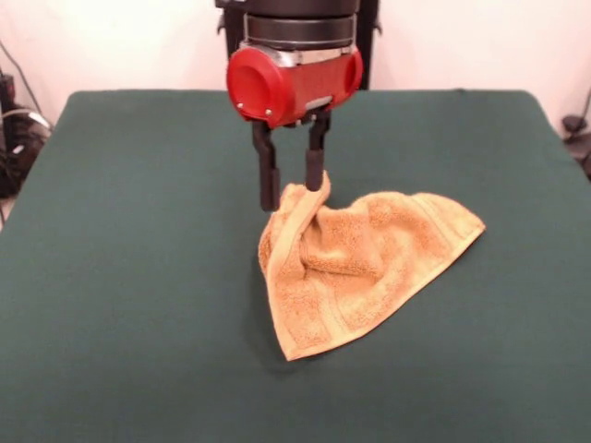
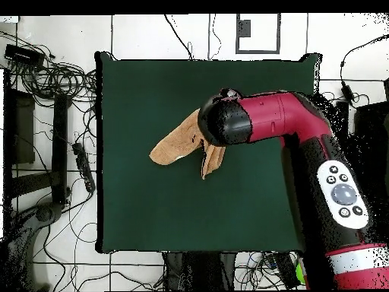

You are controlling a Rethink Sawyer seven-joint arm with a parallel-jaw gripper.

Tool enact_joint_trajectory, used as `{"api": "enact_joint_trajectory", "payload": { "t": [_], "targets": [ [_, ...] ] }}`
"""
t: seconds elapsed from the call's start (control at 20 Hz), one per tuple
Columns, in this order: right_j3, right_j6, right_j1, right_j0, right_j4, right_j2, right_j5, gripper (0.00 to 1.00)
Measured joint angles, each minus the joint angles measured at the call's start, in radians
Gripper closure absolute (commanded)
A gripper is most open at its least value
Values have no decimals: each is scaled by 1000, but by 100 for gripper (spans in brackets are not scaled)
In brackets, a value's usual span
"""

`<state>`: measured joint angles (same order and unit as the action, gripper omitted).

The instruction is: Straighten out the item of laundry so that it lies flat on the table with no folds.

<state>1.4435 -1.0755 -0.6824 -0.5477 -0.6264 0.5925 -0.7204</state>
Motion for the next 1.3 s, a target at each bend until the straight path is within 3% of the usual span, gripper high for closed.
{"api": "enact_joint_trajectory", "payload": {
  "t": [0.65,1.3],
  "targets": [
    [24,0,15,52,0,-28,135,0],
    [51,0,86,94,1,-86,267,0]
  ]
}}
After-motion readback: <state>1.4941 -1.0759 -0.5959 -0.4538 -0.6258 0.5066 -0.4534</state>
